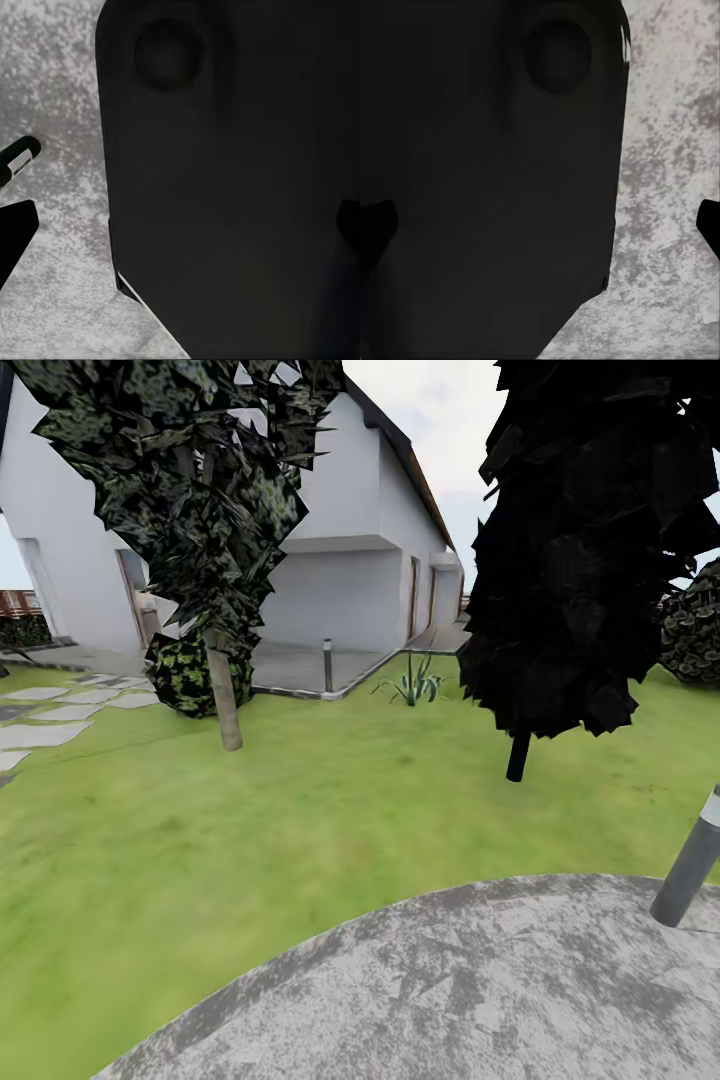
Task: Pick up the pesticide atomizer in the garden and spray insectifuge to fully cover both potted plants in the garden.
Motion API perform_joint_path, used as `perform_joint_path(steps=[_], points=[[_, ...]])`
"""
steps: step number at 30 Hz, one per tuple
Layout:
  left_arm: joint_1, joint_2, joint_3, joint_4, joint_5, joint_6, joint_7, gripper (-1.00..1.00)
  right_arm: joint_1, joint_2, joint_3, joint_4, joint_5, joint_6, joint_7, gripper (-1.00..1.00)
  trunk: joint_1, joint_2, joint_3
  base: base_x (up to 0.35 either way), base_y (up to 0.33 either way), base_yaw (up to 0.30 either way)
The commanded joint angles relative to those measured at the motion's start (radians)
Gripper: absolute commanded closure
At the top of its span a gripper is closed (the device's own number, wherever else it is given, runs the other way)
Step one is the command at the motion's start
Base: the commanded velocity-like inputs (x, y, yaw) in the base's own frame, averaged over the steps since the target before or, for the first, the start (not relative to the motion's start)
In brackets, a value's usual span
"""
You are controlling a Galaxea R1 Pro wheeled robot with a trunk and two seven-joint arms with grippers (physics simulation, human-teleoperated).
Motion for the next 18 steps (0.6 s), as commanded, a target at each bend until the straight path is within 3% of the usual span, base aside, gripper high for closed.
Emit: perform_joint_path(steps=[1, 11, 16, 18], points=[[0.000, 0.000, 0.000, 0.000, 0.000, 0.000, 0.000, -1.00, 0.000, 0.000, 0.000, 0.000, 0.000, 0.000, 0.000, -1.00, 0.000, 0.000, 0.000, 0.000, 0.000, 0.000], [0.000, -0.008, -0.001, -0.017, 0.002, -0.004, 0.000, -1.00, -0.012, 0.044, 0.001, -0.038, 0.000, 0.003, 0.005, -1.00, 0.000, 0.000, 0.000, 0.000, 0.000, 0.000], [-0.001, -0.004, -0.002, -0.024, 0.001, -0.005, 0.001, -1.00, -0.014, 0.047, 0.000, -0.055, 0.001, -0.010, 0.004, -1.00, 0.000, 0.000, 0.000, 0.000, 0.000, 0.000], [-0.003, 0.002, -0.002, -0.034, 0.000, -0.013, 0.002, -1.00, -0.014, 0.036, 0.001, -0.055, 0.001, -0.022, 0.003, -1.00, 0.000, 0.000, 0.000, 0.000, 0.000, 0.000]])
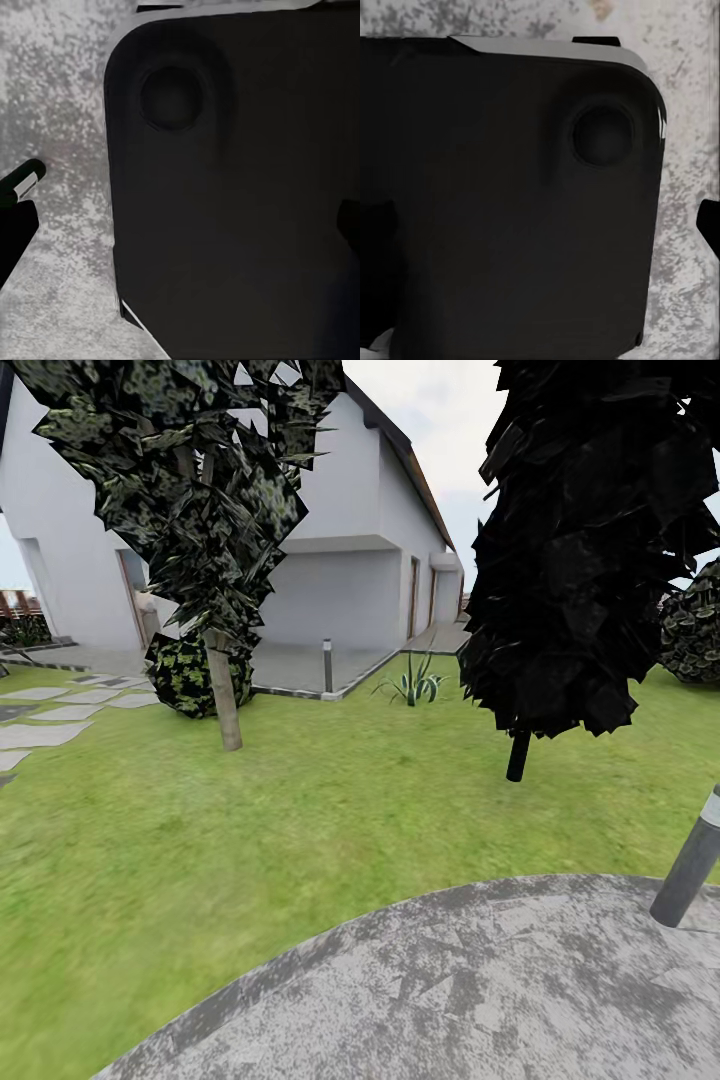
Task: Pick up the pesticide atomizer in the garden and spray insectifuge to fully cover both potted plants in the garden.
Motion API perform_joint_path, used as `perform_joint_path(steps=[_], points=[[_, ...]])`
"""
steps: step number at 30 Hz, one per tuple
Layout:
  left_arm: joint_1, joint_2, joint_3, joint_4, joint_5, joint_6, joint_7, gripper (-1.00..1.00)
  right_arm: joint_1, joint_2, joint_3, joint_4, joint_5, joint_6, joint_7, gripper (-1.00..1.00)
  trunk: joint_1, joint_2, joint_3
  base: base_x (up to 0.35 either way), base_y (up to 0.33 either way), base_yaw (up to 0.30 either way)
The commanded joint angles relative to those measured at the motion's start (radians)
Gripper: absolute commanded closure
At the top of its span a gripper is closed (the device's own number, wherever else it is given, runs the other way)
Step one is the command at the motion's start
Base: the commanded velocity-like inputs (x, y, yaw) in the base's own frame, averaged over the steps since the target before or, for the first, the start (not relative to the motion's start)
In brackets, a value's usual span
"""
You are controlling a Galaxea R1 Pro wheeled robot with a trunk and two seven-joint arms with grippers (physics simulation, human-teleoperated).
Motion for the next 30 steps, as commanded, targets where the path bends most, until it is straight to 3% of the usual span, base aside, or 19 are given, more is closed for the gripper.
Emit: perform_joint_path(steps=[1, 13, 14, 19, 23, 26, 30], points=[[-0.001, 0.004, 0.000, -0.006, -0.001, -0.007, 0.002, -1.00, 0.000, -0.006, -0.001, -0.001, 0.000, -0.008, 0.000, -1.00, 0.000, 0.000, -0.001, 0.000, 0.000, 0.000], [-0.019, 0.058, 0.002, -0.074, -0.002, -0.074, 0.012, -1.00, 0.000, -0.073, -0.007, -0.068, 0.000, -0.075, 0.000, -1.00, 0.000, 0.000, -0.001, 0.000, 0.000, 0.000], [-0.022, 0.063, 0.002, -0.210, -0.002, -0.214, 0.012, -1.00, 0.000, -0.184, -0.007, -0.322, 0.000, -0.326, 0.000, -1.00, 0.000, 0.000, -0.001, 0.000, 0.000, 0.000], [-0.050, 0.073, 0.003, -0.267, -0.002, -0.268, 0.013, -1.00, -0.002, -0.199, -0.007, -0.418, 0.000, -0.375, 0.000, -1.00, 0.000, 0.000, -0.001, 0.000, 0.000, 0.000], [-0.134, 0.077, 0.003, -0.277, -0.003, -0.278, 0.017, -1.00, -0.010, -0.206, -0.008, -0.516, 0.000, -0.460, -0.003, -1.00, 0.000, 0.000, -0.001, 0.000, 0.000, 0.000], [-0.193, 0.078, 0.003, -0.278, -0.003, -0.281, 0.018, -1.00, -0.047, -0.207, -0.008, -0.534, 0.000, -0.493, -0.044, -1.00, 0.000, 0.000, -0.001, 0.000, 0.000, 0.000], [-0.217, 0.077, 0.003, -0.281, -0.001, -0.284, 0.018, -1.00, -0.079, -0.207, -0.009, -0.501, -0.003, -0.504, -0.105, -1.00, 0.000, 0.000, -0.001, 0.000, 0.000, 0.000]])
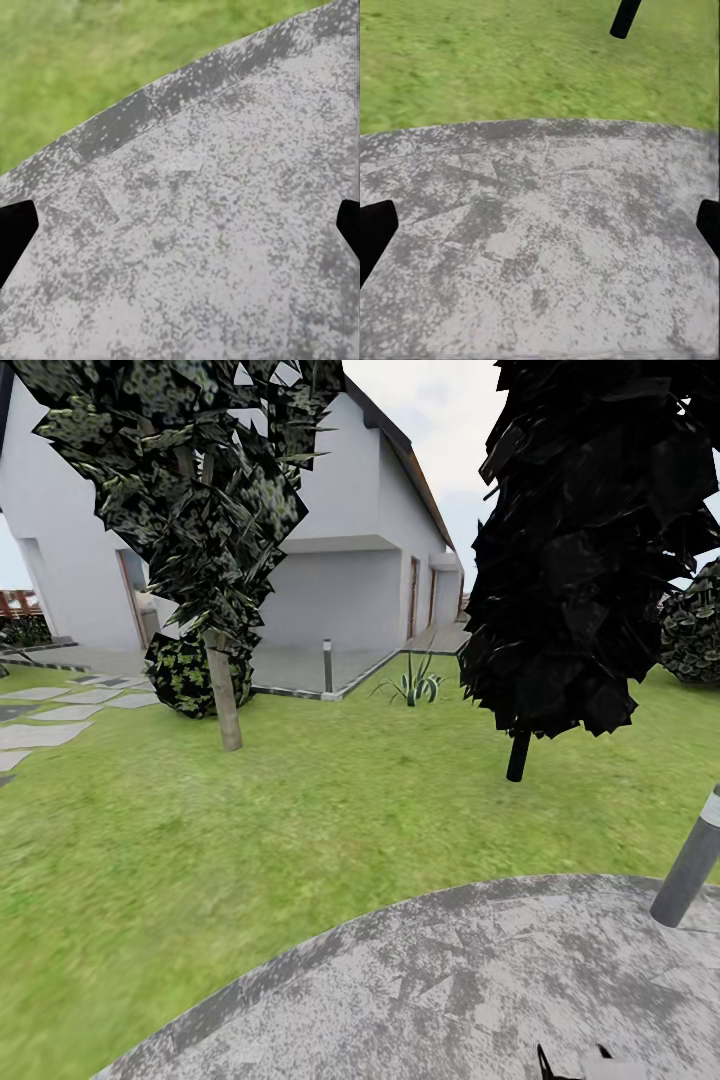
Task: Pick up the pesticide atomizer in the garden and spray insectifuge to fully cover both potted plants in the garden.
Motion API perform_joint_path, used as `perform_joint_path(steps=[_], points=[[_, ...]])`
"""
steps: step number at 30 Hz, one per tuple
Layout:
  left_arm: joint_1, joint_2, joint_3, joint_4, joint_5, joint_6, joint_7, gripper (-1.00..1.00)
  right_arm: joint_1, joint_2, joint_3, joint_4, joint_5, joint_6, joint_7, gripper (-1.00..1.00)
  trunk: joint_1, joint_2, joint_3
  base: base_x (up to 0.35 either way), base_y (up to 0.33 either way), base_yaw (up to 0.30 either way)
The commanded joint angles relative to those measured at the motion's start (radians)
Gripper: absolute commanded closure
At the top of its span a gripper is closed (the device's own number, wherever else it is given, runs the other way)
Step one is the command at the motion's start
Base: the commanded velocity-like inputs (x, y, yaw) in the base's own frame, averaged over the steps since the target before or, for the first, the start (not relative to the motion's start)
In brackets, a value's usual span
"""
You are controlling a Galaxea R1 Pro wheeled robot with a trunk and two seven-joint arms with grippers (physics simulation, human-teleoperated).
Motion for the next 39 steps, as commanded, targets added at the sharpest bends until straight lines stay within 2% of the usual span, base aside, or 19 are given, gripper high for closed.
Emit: perform_joint_path(steps=[1, 9, 39], points=[[-0.003, 0.001, 0.000, 0.000, 0.001, -0.002, 0.002, -1.00, -0.004, 0.000, 0.001, 0.016, -0.001, -0.004, -0.009, -1.00, 0.000, -0.001, -0.001, 0.000, 0.000, 0.000], [0.009, 0.000, -0.001, 0.012, -0.003, -0.004, 0.001, -1.00, -0.008, 0.020, 0.011, 0.075, 0.000, -0.003, -0.007, -1.00, 0.000, -0.001, -0.001, -0.052, 0.000, 0.000], [0.006, 0.002, -0.005, 0.015, -0.010, -0.006, -0.001, -1.00, -0.008, 0.026, 0.012, 0.089, -0.001, -0.003, -0.010, -1.00, 0.000, -0.001, -0.001, -0.331, -0.026, 0.000]])
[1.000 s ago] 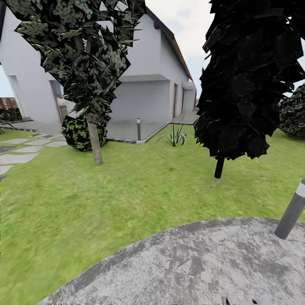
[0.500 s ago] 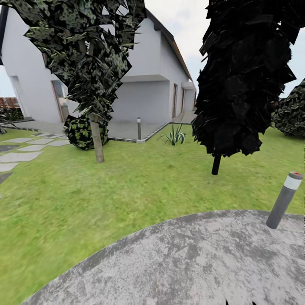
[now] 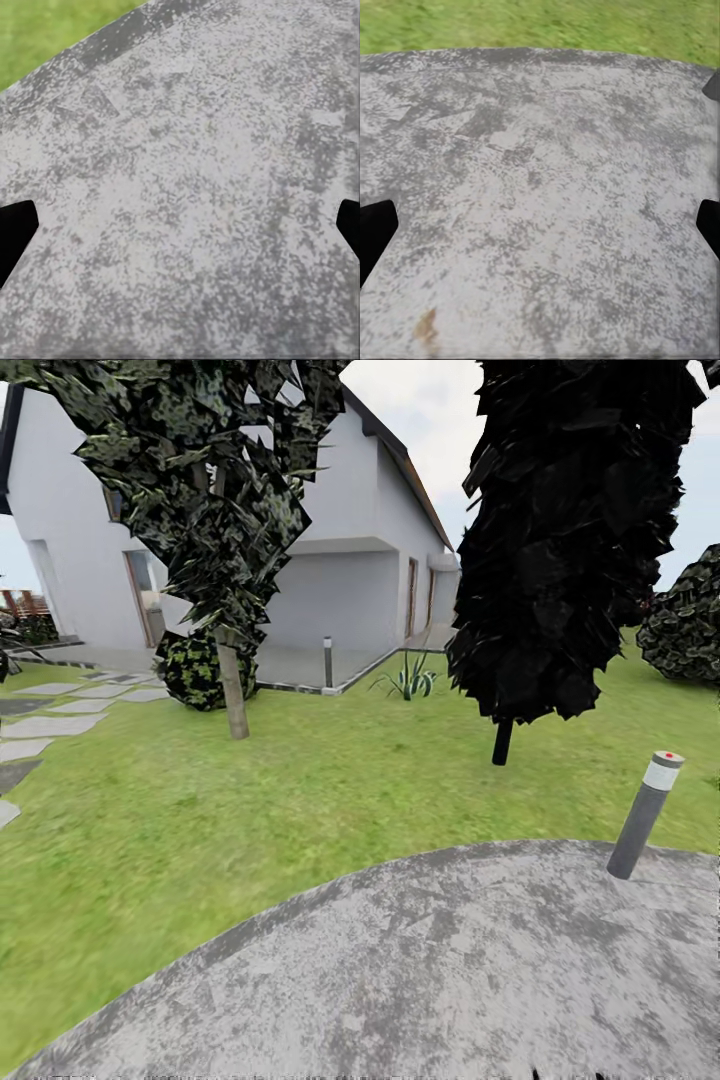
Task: Pick up the pesticide atomizer in the garden and spray insectifuge to fully cover both potted plants in the garden.
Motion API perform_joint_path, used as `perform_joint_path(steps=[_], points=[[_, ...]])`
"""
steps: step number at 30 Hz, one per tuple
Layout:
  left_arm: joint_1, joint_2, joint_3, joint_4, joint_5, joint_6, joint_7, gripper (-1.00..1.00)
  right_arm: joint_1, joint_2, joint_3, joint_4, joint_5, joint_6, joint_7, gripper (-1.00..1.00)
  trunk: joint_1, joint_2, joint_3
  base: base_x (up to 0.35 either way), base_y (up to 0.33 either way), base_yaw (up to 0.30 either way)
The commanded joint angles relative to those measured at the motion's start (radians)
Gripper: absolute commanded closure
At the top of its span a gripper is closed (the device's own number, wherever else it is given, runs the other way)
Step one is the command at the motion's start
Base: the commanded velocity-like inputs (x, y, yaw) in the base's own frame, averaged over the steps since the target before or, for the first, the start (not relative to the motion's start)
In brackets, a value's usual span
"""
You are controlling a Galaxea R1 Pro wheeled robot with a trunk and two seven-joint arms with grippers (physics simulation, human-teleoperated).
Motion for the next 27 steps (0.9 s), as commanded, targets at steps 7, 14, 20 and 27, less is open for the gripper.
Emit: perform_joint_path(steps=[7, 14, 20, 27], points=[[-0.001, 0.000, 0.001, 0.001, -0.001, -0.003, 0.002, -1.00, 0.000, 0.000, 0.000, 0.001, 0.000, -0.003, -0.002, -1.00, -0.001, -0.001, -0.001, -0.307, 0.169, 0.000], [-0.001, 0.000, 0.001, 0.001, 0.004, -0.003, 0.002, -1.00, -0.001, 0.000, 0.000, 0.001, 0.000, -0.003, -0.002, -1.00, -0.001, -0.001, -0.001, -0.245, 0.235, 0.000], [-0.001, 0.000, 0.001, 0.001, 0.004, -0.003, 0.002, -1.00, 0.000, 0.000, 0.000, 0.001, 0.000, -0.003, -0.002, -1.00, -0.001, -0.001, -0.001, -0.204, 0.252, 0.000], [-0.001, 0.000, 0.001, 0.001, 0.004, -0.003, 0.002, -1.00, -0.001, 0.000, 0.000, 0.001, 0.000, -0.003, -0.002, -1.00, -0.001, -0.001, -0.001, -0.201, 0.253, 0.000]])
